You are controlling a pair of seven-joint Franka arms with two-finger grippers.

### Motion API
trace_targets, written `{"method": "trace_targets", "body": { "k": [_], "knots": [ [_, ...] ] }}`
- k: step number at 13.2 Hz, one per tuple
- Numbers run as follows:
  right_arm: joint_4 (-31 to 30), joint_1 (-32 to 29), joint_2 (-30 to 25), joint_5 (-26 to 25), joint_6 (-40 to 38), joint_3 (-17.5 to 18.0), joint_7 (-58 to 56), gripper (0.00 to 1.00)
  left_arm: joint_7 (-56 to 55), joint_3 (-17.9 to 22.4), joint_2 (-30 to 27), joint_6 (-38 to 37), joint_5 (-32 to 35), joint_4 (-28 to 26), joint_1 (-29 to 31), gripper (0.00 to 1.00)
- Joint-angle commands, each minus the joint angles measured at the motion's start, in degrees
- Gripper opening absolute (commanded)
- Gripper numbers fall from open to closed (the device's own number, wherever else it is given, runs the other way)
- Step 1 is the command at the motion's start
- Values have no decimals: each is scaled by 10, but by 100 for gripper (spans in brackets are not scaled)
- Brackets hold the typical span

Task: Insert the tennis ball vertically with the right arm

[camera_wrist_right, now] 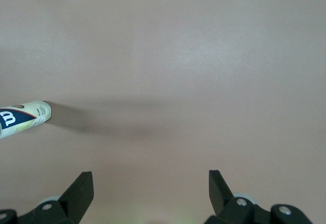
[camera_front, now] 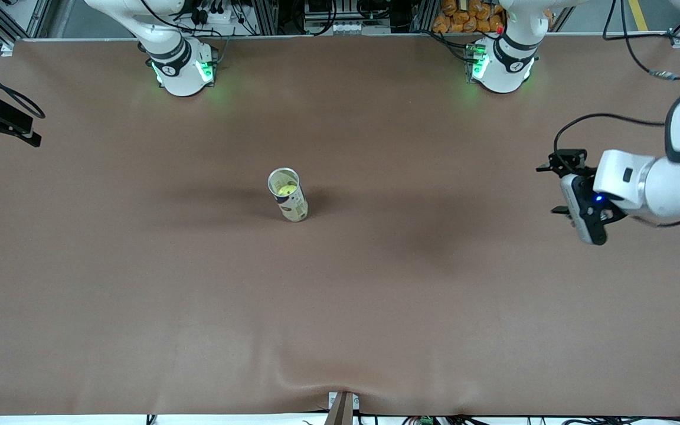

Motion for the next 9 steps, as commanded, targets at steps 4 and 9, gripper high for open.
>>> {"method": "trace_targets", "body": {
  "k": [4,9],
  "knots": [
    [11,-5,-4,4,-52,2,12,100,-327,28,-102,-45,77,-8,-41,100],
    [9,-27,-4,1,-35,5,29,100,-417,43,-192,-130,102,-5,-41,100]
  ]
}}
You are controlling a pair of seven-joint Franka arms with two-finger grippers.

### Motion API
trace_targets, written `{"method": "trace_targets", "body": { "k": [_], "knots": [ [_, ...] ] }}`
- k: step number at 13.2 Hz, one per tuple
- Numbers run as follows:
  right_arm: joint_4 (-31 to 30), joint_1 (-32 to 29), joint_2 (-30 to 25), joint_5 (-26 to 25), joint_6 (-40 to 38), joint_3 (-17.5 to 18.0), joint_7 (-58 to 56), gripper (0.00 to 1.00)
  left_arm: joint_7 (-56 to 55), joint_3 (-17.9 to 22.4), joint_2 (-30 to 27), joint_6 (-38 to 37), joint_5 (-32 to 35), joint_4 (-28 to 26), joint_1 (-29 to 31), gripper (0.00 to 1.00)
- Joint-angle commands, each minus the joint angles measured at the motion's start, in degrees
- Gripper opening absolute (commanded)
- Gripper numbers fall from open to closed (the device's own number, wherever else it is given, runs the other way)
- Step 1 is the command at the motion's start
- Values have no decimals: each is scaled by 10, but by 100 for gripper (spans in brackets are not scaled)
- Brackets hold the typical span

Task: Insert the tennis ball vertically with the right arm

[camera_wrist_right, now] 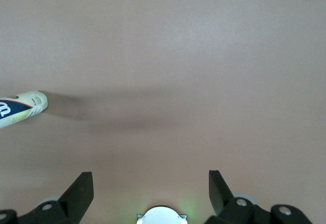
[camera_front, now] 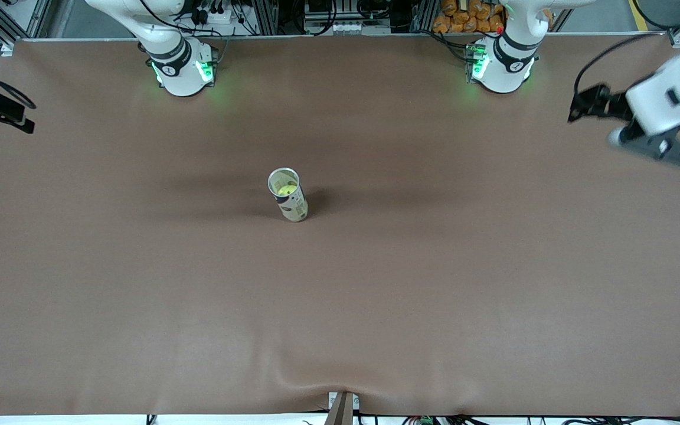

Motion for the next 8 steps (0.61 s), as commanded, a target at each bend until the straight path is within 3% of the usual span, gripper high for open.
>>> {"method": "trace_targets", "body": {
  "k": [1,3,8],
  "knots": [
    [1,-6,-3,1,18,8,10,100,-7,24,-43,-9,22,-7,-3,100],
    [0,-5,-3,1,30,8,10,100,-3,76,-37,-7,10,-10,-3,100],
    [0,13,-2,1,34,9,11,100,-127,50,-39,33,6,-22,-5,100]
  ]
}}
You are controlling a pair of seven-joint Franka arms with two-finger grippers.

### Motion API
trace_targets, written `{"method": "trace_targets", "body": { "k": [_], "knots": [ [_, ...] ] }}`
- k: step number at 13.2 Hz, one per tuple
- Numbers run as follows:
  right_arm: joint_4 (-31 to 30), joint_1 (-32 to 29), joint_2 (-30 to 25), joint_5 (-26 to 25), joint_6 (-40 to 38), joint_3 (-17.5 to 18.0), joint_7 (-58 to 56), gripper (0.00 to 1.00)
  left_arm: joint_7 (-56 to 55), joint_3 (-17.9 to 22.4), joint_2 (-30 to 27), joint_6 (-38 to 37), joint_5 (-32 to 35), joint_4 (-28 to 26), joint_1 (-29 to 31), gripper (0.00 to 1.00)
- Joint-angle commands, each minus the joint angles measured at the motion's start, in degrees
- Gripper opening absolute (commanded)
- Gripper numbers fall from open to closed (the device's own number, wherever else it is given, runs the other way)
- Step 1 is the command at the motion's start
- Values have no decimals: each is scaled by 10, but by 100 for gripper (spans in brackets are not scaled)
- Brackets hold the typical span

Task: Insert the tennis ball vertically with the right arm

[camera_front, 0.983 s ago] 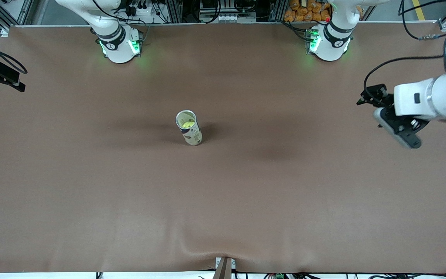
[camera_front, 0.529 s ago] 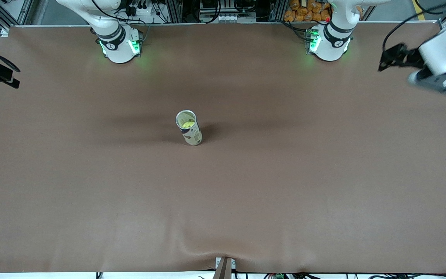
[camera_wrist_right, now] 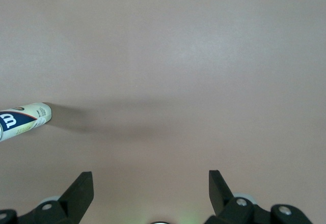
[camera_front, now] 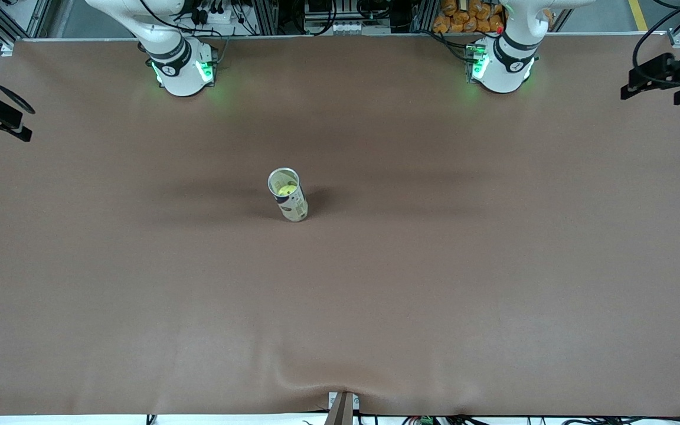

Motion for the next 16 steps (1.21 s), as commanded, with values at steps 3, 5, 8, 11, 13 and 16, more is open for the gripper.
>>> {"method": "trace_targets", "body": {
  "k": [3,5,8,11,13,16],
  "knots": [
    [0,2,-2,1,0,-1,10,100,-49,-47,-7,77,46,-25,-1,100],
    [0,2,-2,1,0,-1,10,100,-43,-44,-12,90,34,-38,4,100],
    [0,2,-3,-3,0,-2,12,100,-40,-42,-6,104,30,-40,4,100],
    [0,1,-3,-4,-13,-3,70,100,-23,-15,0,124,32,-50,11,100],
    [0,1,-2,-3,-14,-2,62,100,-33,-14,-1,121,34,-50,11,100],
    [0,1,-2,-3,-13,-3,47,100,-32,-14,0,122,34,-52,12,100]
  ]
}}
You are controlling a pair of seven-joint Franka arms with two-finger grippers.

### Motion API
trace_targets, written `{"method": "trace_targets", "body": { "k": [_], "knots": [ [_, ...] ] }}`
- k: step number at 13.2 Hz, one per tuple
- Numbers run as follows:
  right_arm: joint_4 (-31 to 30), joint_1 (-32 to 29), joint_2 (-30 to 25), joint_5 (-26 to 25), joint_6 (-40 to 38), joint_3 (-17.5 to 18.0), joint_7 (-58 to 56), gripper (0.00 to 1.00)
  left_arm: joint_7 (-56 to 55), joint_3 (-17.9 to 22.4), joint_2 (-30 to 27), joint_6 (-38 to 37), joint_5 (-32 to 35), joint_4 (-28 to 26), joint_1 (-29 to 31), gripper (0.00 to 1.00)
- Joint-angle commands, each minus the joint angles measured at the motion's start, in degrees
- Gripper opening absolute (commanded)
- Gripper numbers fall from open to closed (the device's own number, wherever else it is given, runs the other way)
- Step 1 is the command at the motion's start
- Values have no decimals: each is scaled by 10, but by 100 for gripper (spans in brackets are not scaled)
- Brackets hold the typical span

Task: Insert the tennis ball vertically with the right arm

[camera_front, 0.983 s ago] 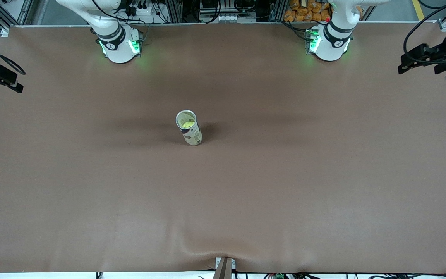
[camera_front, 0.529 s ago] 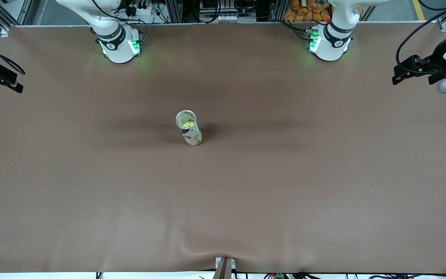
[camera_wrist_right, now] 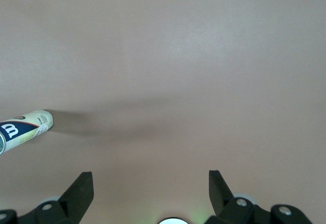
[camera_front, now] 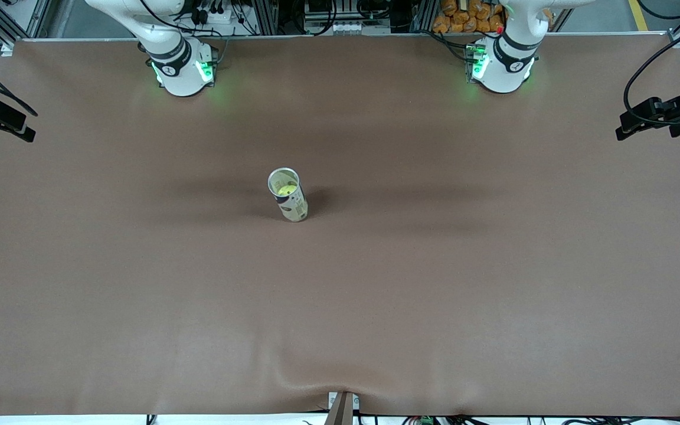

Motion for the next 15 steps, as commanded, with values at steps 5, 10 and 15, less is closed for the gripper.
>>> {"method": "trace_targets", "body": {
  "k": [5,10,15],
  "knots": [
    [0,-1,-2,-3,0,-1,-38,100,12,-2,0,6,3,0,0,100],
    [0,-1,-2,-3,0,-1,-37,100,13,-7,0,4,3,5,-2,100],
    [0,0,-2,-3,0,-1,-37,100,10,-8,1,3,7,5,-8,100]
  ]
}}
